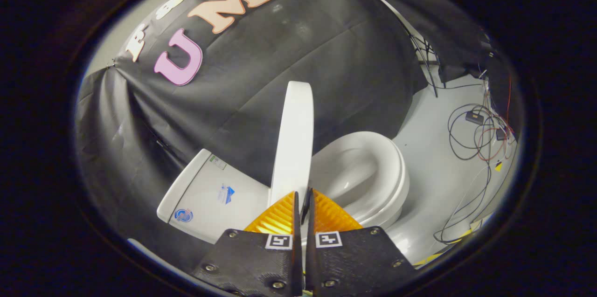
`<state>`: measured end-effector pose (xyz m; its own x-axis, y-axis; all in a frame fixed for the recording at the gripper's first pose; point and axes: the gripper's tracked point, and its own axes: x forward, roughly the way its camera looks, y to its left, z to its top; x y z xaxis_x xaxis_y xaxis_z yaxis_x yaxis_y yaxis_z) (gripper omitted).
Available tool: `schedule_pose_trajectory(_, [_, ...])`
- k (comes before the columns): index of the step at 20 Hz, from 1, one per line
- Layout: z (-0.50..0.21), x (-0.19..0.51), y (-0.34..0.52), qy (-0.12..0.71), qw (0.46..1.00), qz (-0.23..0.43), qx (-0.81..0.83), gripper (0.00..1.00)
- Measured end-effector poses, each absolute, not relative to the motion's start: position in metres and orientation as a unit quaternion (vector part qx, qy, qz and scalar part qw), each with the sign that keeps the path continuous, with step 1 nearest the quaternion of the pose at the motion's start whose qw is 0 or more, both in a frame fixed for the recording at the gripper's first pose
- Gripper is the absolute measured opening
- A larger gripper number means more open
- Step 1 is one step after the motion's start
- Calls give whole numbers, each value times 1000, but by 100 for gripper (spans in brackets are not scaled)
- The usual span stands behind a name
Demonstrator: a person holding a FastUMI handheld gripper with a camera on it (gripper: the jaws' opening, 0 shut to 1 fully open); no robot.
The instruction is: Open the toilet lid.
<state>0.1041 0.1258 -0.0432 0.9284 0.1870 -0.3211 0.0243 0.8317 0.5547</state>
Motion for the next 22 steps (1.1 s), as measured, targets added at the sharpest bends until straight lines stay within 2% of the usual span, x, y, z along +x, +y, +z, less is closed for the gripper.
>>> schedule_pose_trajectory(22, [12,94,205,138,982,70,105,4])
